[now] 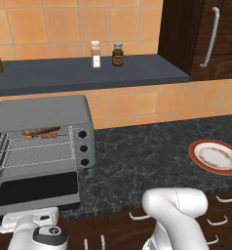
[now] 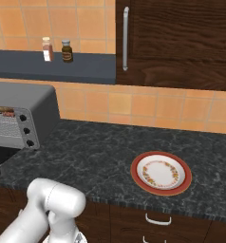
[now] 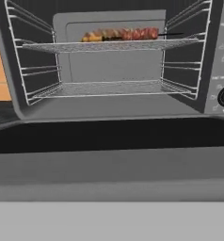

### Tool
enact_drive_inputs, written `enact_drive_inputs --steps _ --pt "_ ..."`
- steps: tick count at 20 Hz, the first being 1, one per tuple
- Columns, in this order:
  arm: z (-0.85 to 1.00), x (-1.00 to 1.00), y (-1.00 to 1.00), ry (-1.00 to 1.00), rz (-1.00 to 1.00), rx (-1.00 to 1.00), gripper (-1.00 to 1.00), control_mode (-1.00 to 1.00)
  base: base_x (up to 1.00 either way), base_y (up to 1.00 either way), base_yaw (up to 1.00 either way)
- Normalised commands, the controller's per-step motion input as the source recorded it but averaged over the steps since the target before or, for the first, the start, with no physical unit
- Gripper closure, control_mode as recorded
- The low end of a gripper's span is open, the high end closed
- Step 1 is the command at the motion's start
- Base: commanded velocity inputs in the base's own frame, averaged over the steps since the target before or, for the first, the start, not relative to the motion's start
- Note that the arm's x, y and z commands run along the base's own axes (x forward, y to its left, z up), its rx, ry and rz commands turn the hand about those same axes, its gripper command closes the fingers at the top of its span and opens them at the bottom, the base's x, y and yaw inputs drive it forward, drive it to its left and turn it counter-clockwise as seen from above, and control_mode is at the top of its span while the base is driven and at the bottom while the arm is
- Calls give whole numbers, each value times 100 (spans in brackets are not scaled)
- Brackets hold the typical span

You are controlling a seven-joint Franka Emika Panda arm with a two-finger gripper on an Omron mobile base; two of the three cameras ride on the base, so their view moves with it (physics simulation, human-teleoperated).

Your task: Pick up the kebab skewer and baguette bread, and place them inside the toaster oven. Close the toaster oven door and start by setting the timer.

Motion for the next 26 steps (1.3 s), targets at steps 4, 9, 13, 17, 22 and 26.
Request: enact_drive_inputs --steps 4,9,13,17,22,26 --pt "57 -16 -5 -16 0 0 -100 -100 0 0 0" --pt "65 -2 0 -20 0 0 -100 -100 0 0 0" --pt "74 0 0 -20 0 0 -100 -100 0 0 0" --pt "74 0 0 -16 0 0 -100 -100 0 0 0" --pt "36 -36 -2 -4 -3 0 -100 -100 0 0 0" --pt "-72 -100 -12 23 -6 0 -100 -100 0 0 0"
